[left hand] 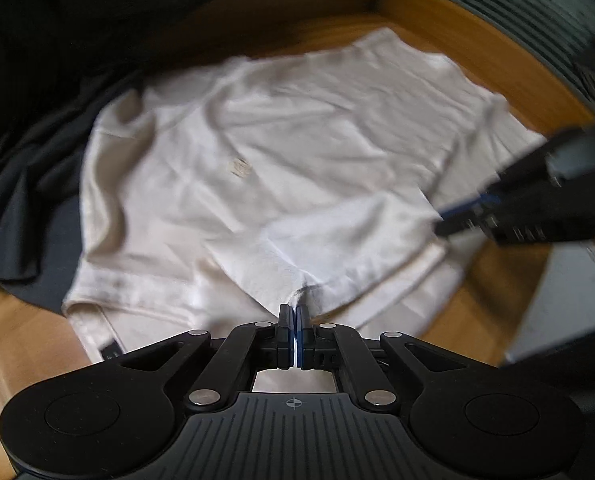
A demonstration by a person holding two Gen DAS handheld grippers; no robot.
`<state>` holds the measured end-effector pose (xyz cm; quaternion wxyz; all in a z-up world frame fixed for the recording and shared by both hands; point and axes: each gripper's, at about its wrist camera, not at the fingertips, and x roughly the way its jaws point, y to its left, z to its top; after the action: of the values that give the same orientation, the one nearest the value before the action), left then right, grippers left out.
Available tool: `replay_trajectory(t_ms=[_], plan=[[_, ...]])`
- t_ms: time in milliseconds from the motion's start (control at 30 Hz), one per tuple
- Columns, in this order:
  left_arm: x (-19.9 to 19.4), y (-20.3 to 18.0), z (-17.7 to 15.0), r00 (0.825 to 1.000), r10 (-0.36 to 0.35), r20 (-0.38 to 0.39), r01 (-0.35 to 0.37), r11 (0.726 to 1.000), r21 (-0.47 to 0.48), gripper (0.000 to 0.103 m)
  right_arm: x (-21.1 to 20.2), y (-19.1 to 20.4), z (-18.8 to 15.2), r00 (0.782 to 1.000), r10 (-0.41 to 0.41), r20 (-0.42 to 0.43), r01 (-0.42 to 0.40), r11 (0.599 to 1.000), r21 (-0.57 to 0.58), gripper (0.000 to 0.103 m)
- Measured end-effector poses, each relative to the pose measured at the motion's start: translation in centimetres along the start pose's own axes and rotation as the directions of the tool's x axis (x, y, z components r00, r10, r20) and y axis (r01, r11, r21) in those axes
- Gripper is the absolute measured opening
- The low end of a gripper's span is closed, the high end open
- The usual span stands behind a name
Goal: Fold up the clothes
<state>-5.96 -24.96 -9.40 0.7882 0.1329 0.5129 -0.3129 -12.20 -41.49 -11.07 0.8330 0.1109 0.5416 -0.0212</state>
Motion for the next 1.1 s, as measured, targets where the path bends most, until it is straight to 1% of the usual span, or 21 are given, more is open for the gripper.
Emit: replay_trajectory(t_ms=[67,167,233,300,333,367,400,467,567,667,733,833,933,1000,1033,1100], plan=[[0.2,-0.6,-0.7,0.999,-0.018,-0.03,0.018,1.0,-0.007,0.004,0.1,-0.4,0.1,1.0,0.004,-0.027,-0.004,1.0,-0.011,0.004],[1.4,-1.0,-1.5,0.997,-0.025,-0.075,0.022,0.999,-0.041,0.005,0.9,-0.9,-0.1,0.997,0.008,-0.082,-0.011,0.999,-0.046,0.004],[1.8,-0.9,-1.9,0.996,-0.025,-0.091,0.018,0.997,-0.07,0.008,1.5,-1.0,-0.4,0.993,0.013,-0.113,-0.021,0.997,-0.074,0.006],[1.3,-0.7,-1.9,0.997,-0.021,-0.079,0.013,0.995,-0.101,0.018,1.6,-1.2,-0.3,0.991,0.034,-0.131,-0.049,0.993,-0.109,0.01],[0.9,-0.5,-1.9,0.998,-0.019,-0.066,0.011,0.993,-0.116,0.026,1.1,-1.4,-0.1,0.99,0.047,-0.131,-0.064,0.99,-0.128,0.011],[0.4,-0.4,-1.9,0.999,-0.016,-0.052,0.009,0.991,-0.131,0.033,0.7,-1.7,0.1,0.99,0.06,-0.13,-0.079,0.986,-0.147,0.015],[-0.1,-0.2,-1.8,0.999,-0.013,-0.039,0.008,0.989,-0.145,0.035,0.3,-1.9,0.4,0.989,0.072,-0.13,-0.094,0.982,-0.166,0.017],[-0.9,0.2,-1.5,1.0,0.003,-0.019,-0.006,0.983,-0.183,0.039,-0.9,-2.7,1.0,0.989,0.088,-0.12,-0.111,0.972,-0.205,0.018],[-2.1,1.3,-0.5,0.999,0.038,-0.002,-0.037,0.965,-0.26,0.043,-2.4,-5.1,2.0,0.995,0.046,-0.093,-0.068,0.965,-0.254,0.018],[-2.7,2.5,1.0,0.996,0.092,0.017,-0.082,0.947,-0.31,0.048,-3.2,-8.3,3.1,0.998,0.003,-0.067,-0.02,0.966,-0.256,0.018],[-2.8,3.4,2.1,0.99,0.14,0.017,-0.127,0.933,-0.337,0.048,-3.5,-10.8,3.9,0.998,-0.028,-0.05,0.014,0.966,-0.258,0.018],[-2.5,5.0,3.7,0.981,0.195,0.005,-0.178,0.901,-0.395,0.048,-4.0,-14.3,5.3,0.997,-0.069,-0.027,0.059,0.963,-0.264,0.018],[-2.5,6.6,5.2,0.978,0.21,0.015,-0.179,0.867,-0.465,0.048,-4.1,-17.7,7.1,0.995,-0.104,0.001,0.1,0.953,-0.285,0.018],[-2.4,7.4,6.3,0.975,0.221,0.018,-0.184,0.851,-0.492,0.049,-4.0,-19.8,8.4,0.991,-0.13,0.018,0.13,0.946,-0.299,0.018],[-2.2,7.7,6.9,0.973,0.23,0.017,-0.192,0.847,-0.496,0.049,-3.9,-20.6,9.0,0.99,-0.139,0.025,0.14,0.944,-0.299,0.018],[-1.8,8.2,8.2,0.969,0.248,0.01,-0.212,0.847,-0.488,0.05,-3.5,-22.2,10.2,0.989,-0.142,0.032,0.146,0.944,-0.297,0.018]])
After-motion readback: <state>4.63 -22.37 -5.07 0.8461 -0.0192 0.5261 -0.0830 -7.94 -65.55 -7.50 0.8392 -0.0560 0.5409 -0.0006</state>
